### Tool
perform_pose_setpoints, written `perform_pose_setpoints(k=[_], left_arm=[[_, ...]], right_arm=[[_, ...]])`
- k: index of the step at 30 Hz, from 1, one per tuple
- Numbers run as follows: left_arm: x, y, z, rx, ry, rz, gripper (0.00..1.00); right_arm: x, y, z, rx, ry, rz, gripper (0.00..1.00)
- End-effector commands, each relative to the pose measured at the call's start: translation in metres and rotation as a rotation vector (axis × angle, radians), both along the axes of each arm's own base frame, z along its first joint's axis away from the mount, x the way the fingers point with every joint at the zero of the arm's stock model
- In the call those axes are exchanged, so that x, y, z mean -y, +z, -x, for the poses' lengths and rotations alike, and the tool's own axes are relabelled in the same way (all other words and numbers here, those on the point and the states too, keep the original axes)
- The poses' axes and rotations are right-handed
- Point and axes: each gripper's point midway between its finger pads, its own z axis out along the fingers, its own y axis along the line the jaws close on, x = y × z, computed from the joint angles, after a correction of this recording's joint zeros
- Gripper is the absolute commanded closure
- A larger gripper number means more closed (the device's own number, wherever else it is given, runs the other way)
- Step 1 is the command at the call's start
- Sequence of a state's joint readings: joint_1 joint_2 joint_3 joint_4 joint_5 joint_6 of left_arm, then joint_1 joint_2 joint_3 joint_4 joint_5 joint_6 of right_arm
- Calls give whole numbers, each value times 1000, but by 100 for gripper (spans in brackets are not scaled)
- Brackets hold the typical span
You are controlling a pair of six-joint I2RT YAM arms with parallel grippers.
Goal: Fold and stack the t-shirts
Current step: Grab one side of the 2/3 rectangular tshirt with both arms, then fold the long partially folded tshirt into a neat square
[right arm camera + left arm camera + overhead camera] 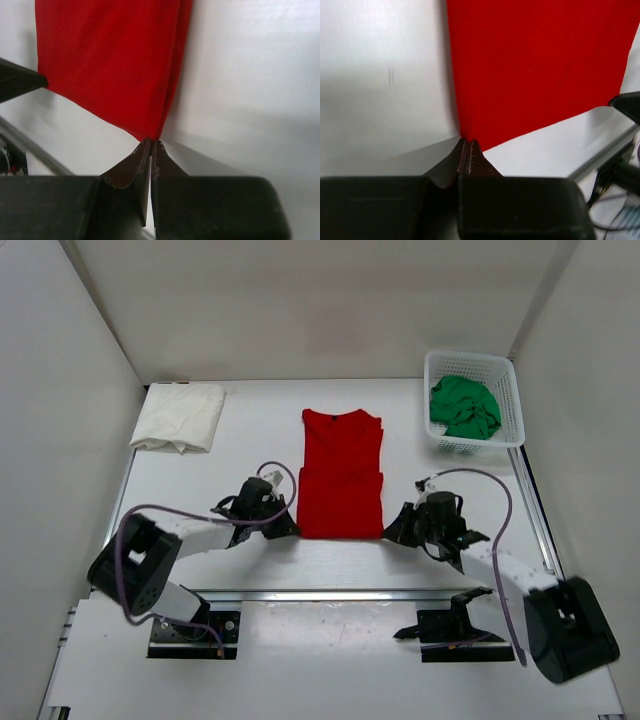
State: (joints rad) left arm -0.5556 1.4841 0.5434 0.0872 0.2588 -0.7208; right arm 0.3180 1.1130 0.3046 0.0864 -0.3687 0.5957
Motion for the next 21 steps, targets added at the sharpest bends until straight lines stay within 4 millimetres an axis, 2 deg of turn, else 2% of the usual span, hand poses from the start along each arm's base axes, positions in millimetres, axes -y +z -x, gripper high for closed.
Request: perform_pose_setpoints(k=[1, 2, 4, 6, 9, 11, 12, 14, 15, 16, 17, 18, 19, 21], left_arm=[[-22, -7, 51, -43, -59, -76, 100], [-29, -9, 70, -62, -81, -88, 100], [-35, -4, 91, -56, -94, -91, 100], [-39, 7, 106, -62, -91, -81, 100], [-37, 52, 97, 18, -51, 12, 100], [-32, 101, 71, 112, -14, 81, 100], [-30, 113, 64, 144, -23, 90, 100], [-26, 142, 33, 203, 6, 94, 100], [-28, 156, 18, 240, 30, 113, 100], [-20, 168, 5, 266, 25, 147, 100], [-24, 171, -14, 279, 65, 134, 100], [-28, 184, -31, 314, 86, 145, 100], [-25, 178, -46, 298, 97, 147, 100], [-30, 173, -90, 292, 158, 118, 100]], right_arm=[[4, -13, 44, -78, -19, 25, 100], [2, -15, 60, -84, 3, 20, 100], [-10, -4, 81, -111, 18, -27, 100], [-14, 8, 92, -102, 14, -38, 100], [-18, 44, 86, -33, 6, -73, 100], [-23, 81, 68, 25, 36, -97, 100], [-17, 87, 56, 59, 36, -82, 100], [-24, 115, 28, 109, 88, -107, 100], [-20, 122, 14, 130, 69, -109, 100], [-21, 134, -7, 166, 70, -93, 100], [-23, 142, -29, 181, 54, -65, 100], [-21, 139, -47, 182, 54, -52, 100], [-16, 152, -66, 218, 38, -49, 99], [-21, 153, -109, 214, 38, -78, 100]])
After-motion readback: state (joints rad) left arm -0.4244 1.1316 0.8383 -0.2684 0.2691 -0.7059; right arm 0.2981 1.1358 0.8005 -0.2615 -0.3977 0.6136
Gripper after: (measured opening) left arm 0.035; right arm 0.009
